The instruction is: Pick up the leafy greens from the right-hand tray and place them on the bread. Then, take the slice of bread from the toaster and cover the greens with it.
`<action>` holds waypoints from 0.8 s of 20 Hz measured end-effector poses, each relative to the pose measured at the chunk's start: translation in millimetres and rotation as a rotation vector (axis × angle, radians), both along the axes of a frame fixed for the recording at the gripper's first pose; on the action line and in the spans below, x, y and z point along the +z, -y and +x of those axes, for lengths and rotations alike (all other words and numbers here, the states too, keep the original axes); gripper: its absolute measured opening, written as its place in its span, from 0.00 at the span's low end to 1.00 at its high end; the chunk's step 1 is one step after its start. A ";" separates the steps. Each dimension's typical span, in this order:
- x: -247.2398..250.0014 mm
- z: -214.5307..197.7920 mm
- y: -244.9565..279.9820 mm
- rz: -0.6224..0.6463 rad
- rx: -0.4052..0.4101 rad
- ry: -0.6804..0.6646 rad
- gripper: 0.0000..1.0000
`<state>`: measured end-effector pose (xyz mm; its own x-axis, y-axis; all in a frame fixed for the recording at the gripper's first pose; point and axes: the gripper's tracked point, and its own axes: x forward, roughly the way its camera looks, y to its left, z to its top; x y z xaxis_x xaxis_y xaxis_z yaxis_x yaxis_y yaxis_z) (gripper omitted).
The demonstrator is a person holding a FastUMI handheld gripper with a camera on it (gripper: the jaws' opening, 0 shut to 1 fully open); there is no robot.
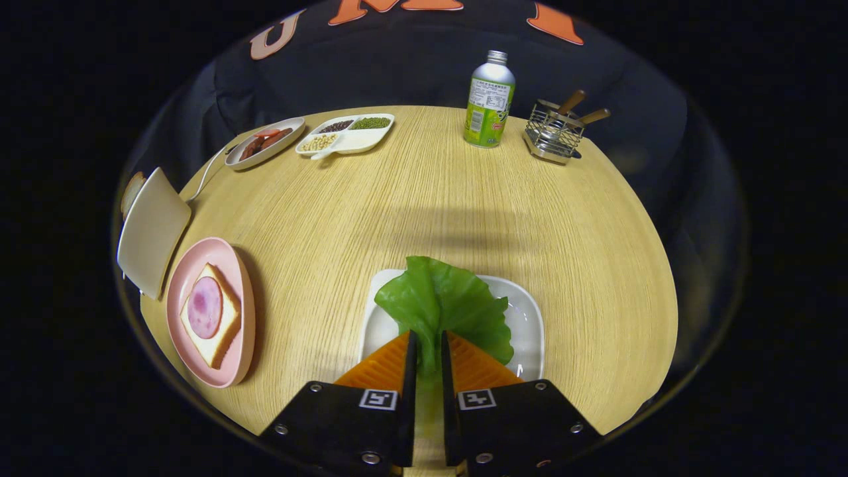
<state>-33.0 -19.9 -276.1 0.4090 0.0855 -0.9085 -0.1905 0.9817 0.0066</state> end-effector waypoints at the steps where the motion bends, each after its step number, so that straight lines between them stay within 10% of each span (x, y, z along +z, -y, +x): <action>1: -0.4 1.9 0.9 0.010 -0.008 0.005 0.17; 16: 66.7 18.0 -18.0 0.129 -0.029 0.191 0.04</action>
